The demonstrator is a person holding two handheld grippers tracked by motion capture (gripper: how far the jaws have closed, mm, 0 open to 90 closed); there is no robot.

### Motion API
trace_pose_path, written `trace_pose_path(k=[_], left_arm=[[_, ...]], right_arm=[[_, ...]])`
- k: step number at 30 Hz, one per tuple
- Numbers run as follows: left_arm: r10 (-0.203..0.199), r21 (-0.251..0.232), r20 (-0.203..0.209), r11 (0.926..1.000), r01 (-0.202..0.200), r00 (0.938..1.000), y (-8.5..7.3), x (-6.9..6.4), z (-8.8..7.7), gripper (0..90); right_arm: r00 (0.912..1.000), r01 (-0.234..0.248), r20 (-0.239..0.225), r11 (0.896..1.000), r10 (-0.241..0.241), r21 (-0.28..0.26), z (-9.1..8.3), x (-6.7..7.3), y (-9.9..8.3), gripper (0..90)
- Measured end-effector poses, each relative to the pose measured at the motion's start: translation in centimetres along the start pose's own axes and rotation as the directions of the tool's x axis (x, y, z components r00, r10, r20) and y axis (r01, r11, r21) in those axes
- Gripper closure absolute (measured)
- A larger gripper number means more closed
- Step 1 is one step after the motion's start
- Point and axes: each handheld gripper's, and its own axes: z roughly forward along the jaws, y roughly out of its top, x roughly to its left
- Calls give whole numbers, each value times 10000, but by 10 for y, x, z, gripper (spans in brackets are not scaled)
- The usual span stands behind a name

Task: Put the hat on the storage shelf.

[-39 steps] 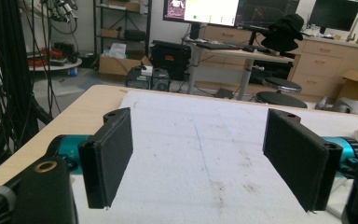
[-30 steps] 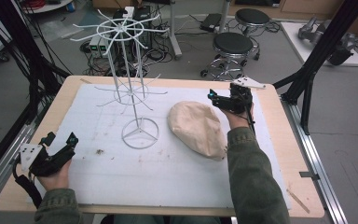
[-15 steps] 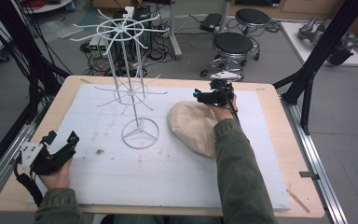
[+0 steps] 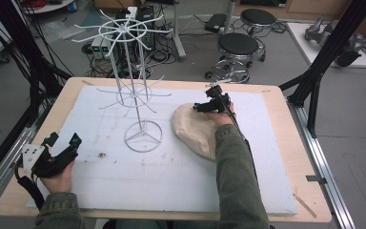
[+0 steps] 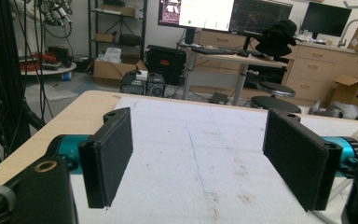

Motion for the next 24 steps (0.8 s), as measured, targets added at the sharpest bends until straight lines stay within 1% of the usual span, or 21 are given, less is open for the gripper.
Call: trace_pose_path(k=[4,6,8,10,11,12,14,16,18,19,21,23,24], left_arm=[[2,40,-20,10000,-1,10000,0,1,0,246],[10,10,-2,10000,-10,10000,0,0,0,246],[-4,-12,8,10000,4,10000,0,0,0,246],[-20,-20,5,10000,20,10000,0,0,0,246],[-18,-20,5,10000,18,10000,0,0,0,246],[8,7,9,10000,-8,10000,0,0,0,246],[38,23,30,10000,-38,10000,0,-1,0,246],[36,25,28,10000,-36,10000,0,-1,0,246],[8,8,17,10000,-8,10000,0,-1,0,246],[6,-15,17,10000,-6,10000,0,-1,0,246],[8,-5,10,10000,-8,10000,0,0,0,246],[45,43,21,10000,-45,10000,0,0,0,246],[35,6,31,10000,-35,10000,0,-1,0,246]], right_arm=[[10000,8,-58,9996,-7,277,4,-1,-3,129],[9999,56,-158,9991,-49,426,5,-1,-5,130],[9994,275,-233,9977,-261,616,5,-1,-7,133],[9993,355,-162,9959,-343,835,6,-2,-9,133],[9993,355,-162,9959,-343,835,6,-2,-9,133],[9997,218,-154,9951,-204,967,7,-4,-12,135],[9997,92,-214,9944,-70,1055,9,-6,-15,137],[9995,96,-307,9941,-63,1082,10,-7,-17,139],[9992,165,-369,9920,-120,1253,11,-7,-18,150],[9991,191,-395,9902,-138,1381,12,-7,-19,169],[9974,409,-640,9882,-317,1477,12,-8,-22,254],[9962,480,-791,9877,-365,1487,12,-8,-25,324],[9955,508,-866,9873,-380,1502,12,-7,-27,342]])
